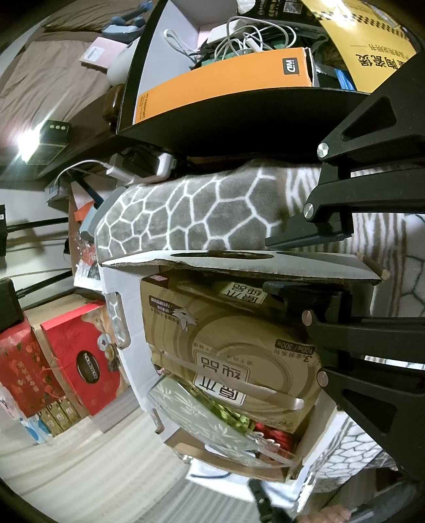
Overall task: Organize objects
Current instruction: 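Lift the face mask package over the white box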
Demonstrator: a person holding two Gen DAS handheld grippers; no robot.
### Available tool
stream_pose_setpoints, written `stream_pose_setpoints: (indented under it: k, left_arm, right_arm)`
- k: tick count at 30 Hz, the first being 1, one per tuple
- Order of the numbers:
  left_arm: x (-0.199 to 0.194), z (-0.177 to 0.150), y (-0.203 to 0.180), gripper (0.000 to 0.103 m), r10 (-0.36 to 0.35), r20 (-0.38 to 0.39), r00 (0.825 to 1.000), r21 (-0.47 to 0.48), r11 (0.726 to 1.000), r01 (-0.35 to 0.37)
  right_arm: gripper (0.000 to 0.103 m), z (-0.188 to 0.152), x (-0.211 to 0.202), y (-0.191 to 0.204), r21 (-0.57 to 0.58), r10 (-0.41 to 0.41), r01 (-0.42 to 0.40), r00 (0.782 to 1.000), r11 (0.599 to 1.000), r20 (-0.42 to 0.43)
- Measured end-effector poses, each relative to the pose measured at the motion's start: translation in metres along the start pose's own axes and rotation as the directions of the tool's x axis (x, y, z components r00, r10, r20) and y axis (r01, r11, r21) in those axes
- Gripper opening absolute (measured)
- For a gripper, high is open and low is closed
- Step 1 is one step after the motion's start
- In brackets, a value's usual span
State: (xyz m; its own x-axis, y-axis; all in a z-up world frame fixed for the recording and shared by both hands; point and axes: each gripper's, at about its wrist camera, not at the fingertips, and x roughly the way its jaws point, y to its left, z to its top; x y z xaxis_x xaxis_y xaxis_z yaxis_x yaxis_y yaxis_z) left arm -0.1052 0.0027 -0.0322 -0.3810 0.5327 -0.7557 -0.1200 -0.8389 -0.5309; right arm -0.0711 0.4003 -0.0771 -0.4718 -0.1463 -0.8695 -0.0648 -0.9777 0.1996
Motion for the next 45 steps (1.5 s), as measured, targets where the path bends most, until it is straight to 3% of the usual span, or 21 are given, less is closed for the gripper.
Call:
stream_pose_setpoints:
  k: [4,10,17,26,30,32,38,41,45]
  left_arm:
    - [-0.015,0.008,-0.042,0.002,0.05,0.074,0.996,0.134,0.989,-0.06]
    - [-0.002,0.013,-0.101,0.002,0.08,0.109,0.991,0.295,0.949,-0.11]
    - [0.034,0.006,-0.152,0.002,0.108,0.066,0.992,0.438,0.89,-0.126]
    - [0.079,-0.034,-0.203,0.002,0.116,-0.03,0.993,0.675,0.735,-0.065]
    - [0.086,-0.053,-0.217,0.003,0.117,-0.067,0.991,0.776,0.63,-0.022]
    - [0.086,-0.059,-0.218,0.004,0.118,-0.078,0.99,0.801,0.599,-0.008]
    - [0.082,-0.054,-0.203,0.008,0.123,-0.098,0.988,0.787,0.617,0.001]
    - [0.081,-0.047,-0.197,0.024,0.138,-0.081,0.987,0.784,0.621,-0.023]
    - [0.076,-0.039,-0.188,0.033,0.166,-0.052,0.985,0.785,0.616,-0.062]
  right_arm:
    - [0.02,0.0,0.0,0.0,0.002,0.002,-0.002,1.0,1.0,0.0]
    - [0.02,-0.001,-0.001,0.003,0.003,0.006,-0.006,1.0,1.0,0.001]
    - [0.021,-0.001,-0.001,0.003,0.002,0.009,-0.009,1.0,1.0,0.001]
    - [0.021,-0.001,-0.002,0.002,0.005,0.013,-0.013,1.0,1.0,0.001]
    - [0.021,-0.001,-0.002,0.002,0.006,0.012,-0.012,1.0,1.0,0.001]
    - [0.021,-0.001,-0.003,0.001,0.008,0.014,-0.014,1.0,1.0,0.001]
    - [0.021,0.0,-0.004,-0.002,0.011,0.012,-0.012,1.0,1.0,0.002]
    - [0.021,0.0,-0.004,-0.002,0.012,0.014,-0.014,1.0,1.0,0.001]
    - [0.021,0.0,-0.004,-0.002,0.012,0.015,-0.015,1.0,1.0,0.001]
